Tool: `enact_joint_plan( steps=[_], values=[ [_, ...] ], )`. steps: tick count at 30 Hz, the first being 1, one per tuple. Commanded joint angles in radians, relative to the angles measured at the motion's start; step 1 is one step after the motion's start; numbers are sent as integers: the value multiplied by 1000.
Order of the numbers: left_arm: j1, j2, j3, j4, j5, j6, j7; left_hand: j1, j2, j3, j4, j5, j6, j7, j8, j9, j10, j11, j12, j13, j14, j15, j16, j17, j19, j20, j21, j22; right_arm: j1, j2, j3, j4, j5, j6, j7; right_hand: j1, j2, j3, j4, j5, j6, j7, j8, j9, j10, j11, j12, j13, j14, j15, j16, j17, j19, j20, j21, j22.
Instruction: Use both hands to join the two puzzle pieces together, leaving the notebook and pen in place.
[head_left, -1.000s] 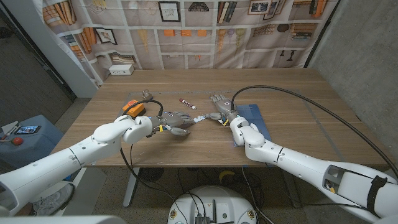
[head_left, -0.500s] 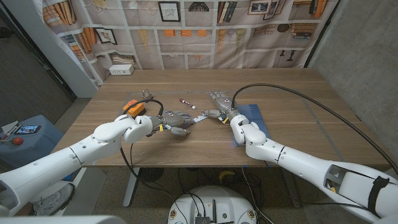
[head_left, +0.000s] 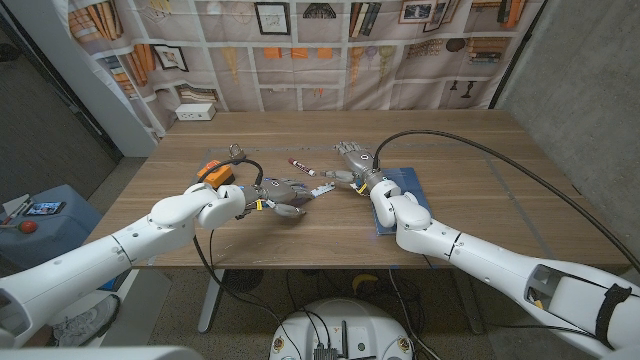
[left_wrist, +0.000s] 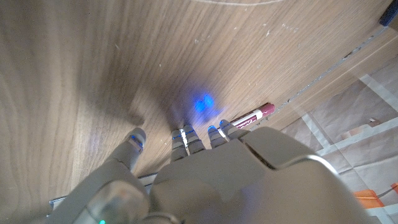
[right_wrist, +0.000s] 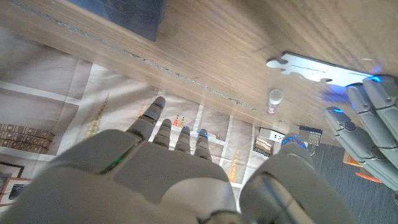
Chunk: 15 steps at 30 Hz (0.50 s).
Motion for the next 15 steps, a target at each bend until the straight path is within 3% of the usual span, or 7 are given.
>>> enact_joint_plan(
  steps=[1,15],
  values=[
    [-1,-2,-1,-1,0,-2,1,11,94,2,-3,-2,13,6,5,-2,2,-1,5,-1,0,-93,-2,3,6,-68,-1,1,-17,2,11,-34,-1,-12,11,-18,2,-8,7,-1,-8,3,-4,0,-5,1,3,2,-13,7,4,3,-7,0,-3,3],
    [-2,-3,0,0,1,-2,-3,12,95,2,-3,-2,12,6,5,-2,2,-2,5,-1,2,-93,-1,3,7,-67,0,1,-26,31,-6,11,-8,-36,-5,-54,3,-22,22,-5,-25,7,-12,0,-16,4,0,2,-22,9,3,4,-20,4,-3,3]
  ],
)
